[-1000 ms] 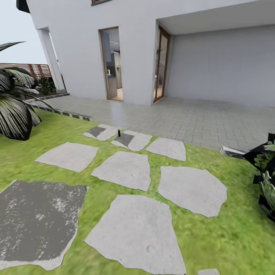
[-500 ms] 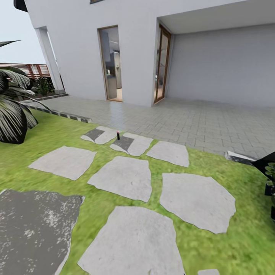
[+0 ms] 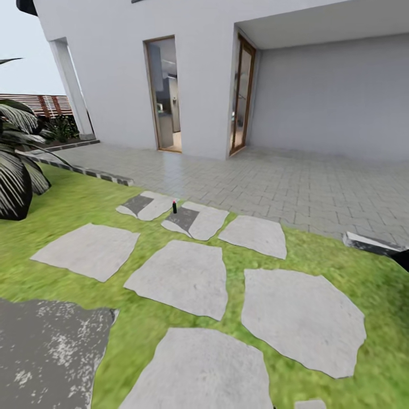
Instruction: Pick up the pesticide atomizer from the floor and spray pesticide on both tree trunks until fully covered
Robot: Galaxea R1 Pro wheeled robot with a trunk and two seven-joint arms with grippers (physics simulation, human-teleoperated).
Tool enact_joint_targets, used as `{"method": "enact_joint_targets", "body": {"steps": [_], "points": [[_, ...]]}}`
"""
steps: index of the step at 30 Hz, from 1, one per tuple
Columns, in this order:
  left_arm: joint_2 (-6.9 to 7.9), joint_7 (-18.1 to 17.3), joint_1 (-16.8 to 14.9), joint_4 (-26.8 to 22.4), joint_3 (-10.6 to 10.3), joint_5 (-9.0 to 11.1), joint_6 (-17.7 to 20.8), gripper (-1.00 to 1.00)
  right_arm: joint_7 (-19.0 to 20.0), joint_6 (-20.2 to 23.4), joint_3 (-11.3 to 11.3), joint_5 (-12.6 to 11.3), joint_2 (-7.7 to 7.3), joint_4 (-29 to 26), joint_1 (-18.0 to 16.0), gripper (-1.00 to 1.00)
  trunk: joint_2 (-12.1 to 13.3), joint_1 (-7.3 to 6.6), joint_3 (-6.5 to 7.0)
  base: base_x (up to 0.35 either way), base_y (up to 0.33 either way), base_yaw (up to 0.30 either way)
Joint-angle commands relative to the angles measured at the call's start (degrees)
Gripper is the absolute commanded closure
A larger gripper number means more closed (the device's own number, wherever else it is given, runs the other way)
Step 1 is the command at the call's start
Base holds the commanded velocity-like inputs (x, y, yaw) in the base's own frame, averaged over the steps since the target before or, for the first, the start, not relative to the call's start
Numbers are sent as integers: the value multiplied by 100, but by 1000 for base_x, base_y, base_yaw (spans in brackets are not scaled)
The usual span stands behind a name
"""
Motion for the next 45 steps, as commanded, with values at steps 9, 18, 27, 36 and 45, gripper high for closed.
{"method": "enact_joint_targets", "body": {"steps": [9, 18, 27, 36, 45], "points": [[-1, -2, -5, 6, 18, 7, -19, -100, -2, -15, -3, 32, -2, 4, -2, -100, -2, 2, -5, 339, 0, 0], [-1, -1, -5, 5, 18, 7, -19, -100, -2, -15, -2, 32, -2, 4, -2, -100, -2, 2, -5, 339, 0, 0], [-1, -1, -6, 6, 18, 7, -19, -100, -2, -15, 4, 32, -2, 4, -3, -100, -2, 2, -5, 339, 0, 0], [-1, -1, -5, 8, 18, 7, -19, -100, -2, -15, 4, 32, -2, 4, -2, -100, -2, 2, -5, 339, 0, 0], [-1, -1, -4, 9, 18, 7, -19, -100, -2, -15, 2, 32, -2, 4, -2, -100, -2, 2, -5, 339, 0, 0]]}}
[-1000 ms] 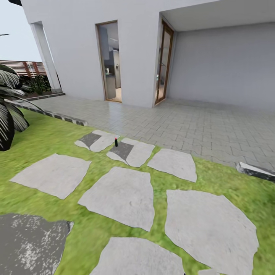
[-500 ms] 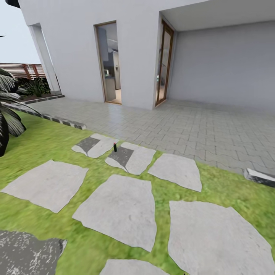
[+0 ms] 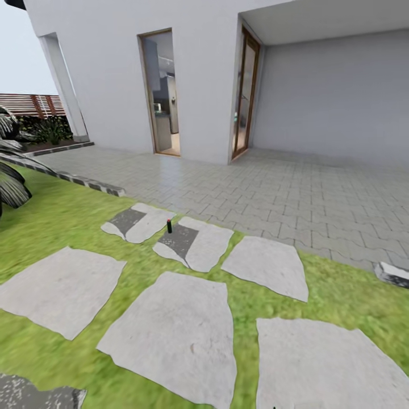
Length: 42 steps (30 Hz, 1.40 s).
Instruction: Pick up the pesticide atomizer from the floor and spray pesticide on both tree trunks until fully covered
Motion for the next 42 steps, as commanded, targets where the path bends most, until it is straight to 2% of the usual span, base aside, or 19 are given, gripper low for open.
{"method": "enact_joint_targets", "body": {"steps": [1, 42], "points": [[-1, -1, -3, 3, 18, 7, -19, -100, -2, -15, 2, 32, -2, 4, -4, -100, -1, 2, -5, 339, 0, 0], [-1, -2, -4, -1, 18, 7, -19, -100, -2, -15, -6, 27, -3, 4, -4, -100, -1, 2, -5, 339, 0, 0]]}}
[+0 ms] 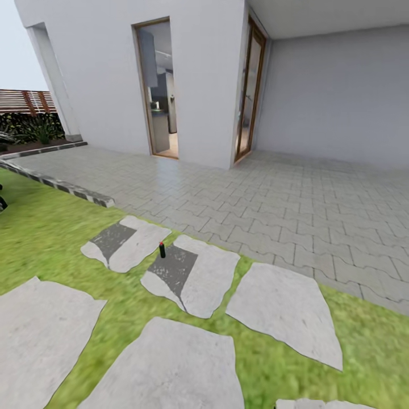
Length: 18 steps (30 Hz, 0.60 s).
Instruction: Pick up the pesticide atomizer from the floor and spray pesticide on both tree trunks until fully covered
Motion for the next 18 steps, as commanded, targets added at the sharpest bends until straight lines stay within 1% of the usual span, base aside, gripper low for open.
{"method": "enact_joint_targets", "body": {"steps": [1, 9, 18], "points": [[-1, -2, -4, 5, 18, 7, -19, -100, -2, -16, 3, 30, -1, 4, -2, -100, -2, 2, -5, 339, 0, 0], [-1, -1, -3, 8, 18, 7, -19, -100, -2, -16, 4, 35, -1, 4, -3, -100, -2, 2, -5, 339, -4, 0], [-2, -1, -1, 6, 18, 7, -19, -100, -2, -16, 4, 29, -1, 4, -2, -100, -2, 2, -5, 339, -76, 0]]}}
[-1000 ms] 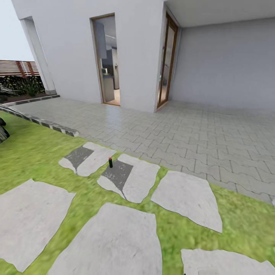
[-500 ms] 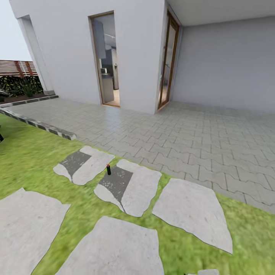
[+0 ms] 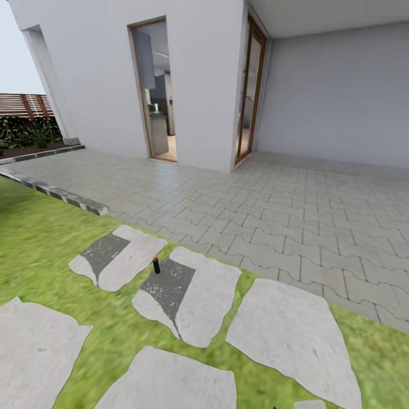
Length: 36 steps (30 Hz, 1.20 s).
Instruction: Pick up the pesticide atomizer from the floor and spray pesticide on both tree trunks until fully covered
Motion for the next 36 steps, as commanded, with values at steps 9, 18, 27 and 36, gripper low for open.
{"method": "enact_joint_targets", "body": {"steps": [9, 18, 27, 36], "points": [[-1, -2, -5, 4, 18, 7, -19, -100, -2, -16, 2, 30, -2, 0, -3, -100, -1, 2, -5, 319, -116, 0], [0, -2, -7, -1, 18, 7, -19, -100, -2, -16, 5, 37, -2, 4, -4, -100, -1, 2, -5, 294, -142, 0], [0, -2, -7, -1, 18, 7, -19, -100, -2, -19, 11, 37, -2, 4, -4, -100, -1, 2, -5, 292, -143, 62], [0, -3, -6, -1, 18, 7, -19, -100, -7, -16, 8, 37, 0, 4, -3, -100, -1, 2, -5, 292, -143, 261]]}}
